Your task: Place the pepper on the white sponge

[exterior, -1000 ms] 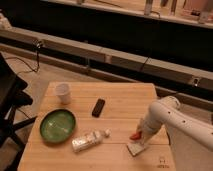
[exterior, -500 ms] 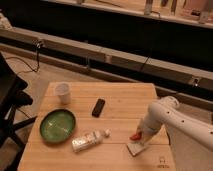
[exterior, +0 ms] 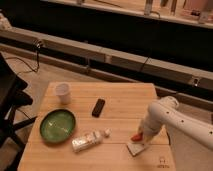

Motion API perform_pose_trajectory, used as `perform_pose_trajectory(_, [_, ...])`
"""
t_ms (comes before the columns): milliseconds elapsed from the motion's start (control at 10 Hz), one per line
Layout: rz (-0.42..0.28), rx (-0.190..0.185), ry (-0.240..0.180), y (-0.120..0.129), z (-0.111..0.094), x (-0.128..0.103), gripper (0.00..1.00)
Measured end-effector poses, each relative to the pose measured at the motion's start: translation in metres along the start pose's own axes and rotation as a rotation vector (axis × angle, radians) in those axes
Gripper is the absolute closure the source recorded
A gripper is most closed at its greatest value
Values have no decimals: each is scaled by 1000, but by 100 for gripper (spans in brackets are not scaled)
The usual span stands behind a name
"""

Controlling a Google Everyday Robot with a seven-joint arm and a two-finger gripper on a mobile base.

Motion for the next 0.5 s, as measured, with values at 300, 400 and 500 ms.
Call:
perform_pose_trajectory(300, [3, -5, 0, 4, 0, 1, 73])
perform_pose_trajectory(400, [4, -7, 0, 5, 0, 1, 61])
perform_pose_trajectory(500, [3, -8, 0, 6, 0, 0, 48])
